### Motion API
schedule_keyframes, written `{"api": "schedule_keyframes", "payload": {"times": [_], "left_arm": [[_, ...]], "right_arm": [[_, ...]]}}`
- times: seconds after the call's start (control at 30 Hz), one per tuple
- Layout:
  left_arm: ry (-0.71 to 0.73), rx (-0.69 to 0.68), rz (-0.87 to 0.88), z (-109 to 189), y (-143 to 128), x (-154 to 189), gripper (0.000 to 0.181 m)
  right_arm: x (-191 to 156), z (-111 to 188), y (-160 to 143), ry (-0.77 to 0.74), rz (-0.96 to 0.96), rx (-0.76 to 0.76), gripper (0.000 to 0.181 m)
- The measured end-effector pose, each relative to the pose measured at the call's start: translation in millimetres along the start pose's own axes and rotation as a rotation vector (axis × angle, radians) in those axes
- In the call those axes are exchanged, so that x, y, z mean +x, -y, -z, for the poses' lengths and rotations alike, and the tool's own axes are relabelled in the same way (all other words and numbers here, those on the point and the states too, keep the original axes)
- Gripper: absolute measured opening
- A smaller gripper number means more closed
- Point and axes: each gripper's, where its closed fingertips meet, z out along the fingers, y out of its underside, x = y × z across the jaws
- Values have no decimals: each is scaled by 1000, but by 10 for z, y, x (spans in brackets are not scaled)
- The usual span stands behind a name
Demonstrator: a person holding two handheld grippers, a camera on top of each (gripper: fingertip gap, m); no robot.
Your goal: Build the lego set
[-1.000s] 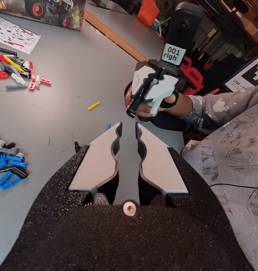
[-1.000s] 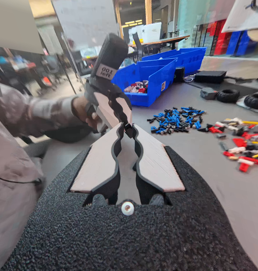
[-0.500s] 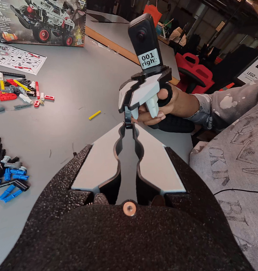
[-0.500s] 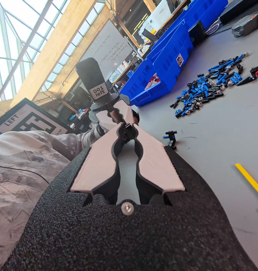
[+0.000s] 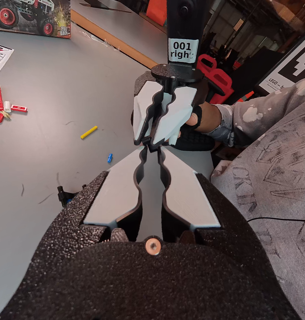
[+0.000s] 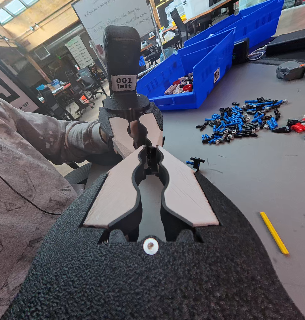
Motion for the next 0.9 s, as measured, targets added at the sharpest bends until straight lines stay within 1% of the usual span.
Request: {"api": "schedule_keyframes", "payload": {"times": [0.23, 0.3, 0.37, 0.5, 0.6, 0.67, 0.7, 0.8, 0.83, 0.9], "left_arm": [[-20, 54, 8, 3, 78, 22, 8], [-31, 82, 17, 20, 119, 26, 7], [-43, 123, 32, 66, 186, 22, 7], [-71, 211, 108, 195, 309, -33, 7], [-76, 284, 175, 283, 395, -110, 6], [17, 281, 135, 307, 390, -220, 6], [97, 254, 71, 309, 368, -286, 6], [432, 93, -265, 331, 269, -519, 7], [533, 47, -381, 352, 263, -572, 7], [690, -40, -598, 377, 260, -635, 7]], "right_arm": [[-45, 15, 68, 22, 0, 43, 10], [-63, 35, 122, 33, 3, 78, 10], [-62, 72, 189, 40, 2, 117, 10], [0, 171, 303, 17, 15, 175, 17], [71, 224, 336, -11, 11, 186, 17], [73, 228, 334, -16, 10, 181, 19], [67, 216, 320, -20, 12, 170, 19], [97, 158, 247, -51, -14, 124, 24], [135, 135, 212, -70, -45, 108, 27], [223, 92, 141, -100, -135, 89, 39]]}}
